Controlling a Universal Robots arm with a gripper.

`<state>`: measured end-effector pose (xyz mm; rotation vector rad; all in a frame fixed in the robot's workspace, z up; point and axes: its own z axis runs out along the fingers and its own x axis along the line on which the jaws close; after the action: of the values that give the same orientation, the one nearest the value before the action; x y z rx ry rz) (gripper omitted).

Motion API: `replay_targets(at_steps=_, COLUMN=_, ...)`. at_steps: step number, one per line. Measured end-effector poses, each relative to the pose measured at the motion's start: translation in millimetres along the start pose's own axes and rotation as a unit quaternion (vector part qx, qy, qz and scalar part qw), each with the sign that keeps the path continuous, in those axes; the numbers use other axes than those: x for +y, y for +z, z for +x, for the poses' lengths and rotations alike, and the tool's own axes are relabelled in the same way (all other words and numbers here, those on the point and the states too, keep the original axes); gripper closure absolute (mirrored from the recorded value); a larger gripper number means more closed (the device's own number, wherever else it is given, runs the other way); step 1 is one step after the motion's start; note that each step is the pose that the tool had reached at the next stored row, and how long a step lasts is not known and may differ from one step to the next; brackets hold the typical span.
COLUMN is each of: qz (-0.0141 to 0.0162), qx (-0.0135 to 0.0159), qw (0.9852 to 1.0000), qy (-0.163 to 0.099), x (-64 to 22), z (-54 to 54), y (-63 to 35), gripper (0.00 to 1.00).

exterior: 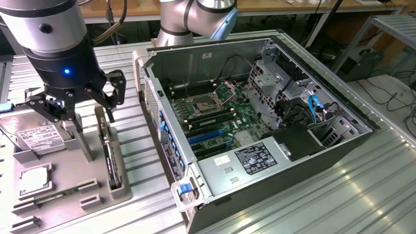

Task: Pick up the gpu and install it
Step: 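Pick up the gpu and move the gpu toward the slot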

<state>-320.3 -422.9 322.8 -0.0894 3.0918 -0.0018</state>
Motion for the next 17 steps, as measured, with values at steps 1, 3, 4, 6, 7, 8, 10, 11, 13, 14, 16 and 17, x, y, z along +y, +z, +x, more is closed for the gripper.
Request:
replay_targets(at_steps=1, qz=0.0001, qx=0.0001, qw=1.0000, qy=0.000, x=-0.7, z=0.1, y=1.6, gripper=0.40)
replay_targets(at_steps=3, qz=0.0000, qx=0.0000, qw=1.0000, qy=0.000, x=-1.6, z=0.3, y=3.5, gripper=0.40)
replay_targets(at_steps=4, qz=0.0001, qx=0.0001, qw=1.0000, qy=0.000, x=-2.4, z=0.4, y=4.8, gripper=0.40)
replay_targets(at_steps=6, qz=0.0000, qx=0.0000, qw=1.0000, qy=0.000, x=-4.8, z=0.7, y=8.4, gripper=0.40)
replay_targets(at_steps=7, qz=-0.0001, qx=-0.0001, qw=1.0000, qy=0.000, x=-4.9, z=0.7, y=9.3, gripper=0.40)
replay_targets(at_steps=8, qz=0.0000, qx=-0.0001, qw=1.0000, qy=0.000, x=-5.1, z=0.8, y=9.8, gripper=0.40)
replay_targets(at_steps=10, qz=0.0000, qx=0.0000, qw=1.0000, qy=0.000, x=-6.5, z=1.0, y=12.9, gripper=0.40)
replay_targets(at_steps=11, qz=0.0000, qx=0.0001, qw=1.0000, qy=0.000, x=-7.2, z=1.2, y=15.0, gripper=0.40)
replay_targets(at_steps=13, qz=0.0000, qx=0.0003, qw=1.0000, qy=0.000, x=-8.3, z=1.4, y=18.8, gripper=0.40)
replay_targets(at_steps=14, qz=0.0000, qx=0.0003, qw=1.0000, qy=0.000, x=-8.9, z=1.5, y=19.8, gripper=0.40)
replay_targets(at_steps=16, qz=0.0002, qx=0.0003, qw=1.0000, qy=0.000, x=-9.6, z=1.6, y=22.1, gripper=0.40)
replay_targets(at_steps=17, qz=0.0004, qx=0.0004, qw=1.0000, qy=0.000, x=-9.8, z=1.7, y=23.1, gripper=0.40)
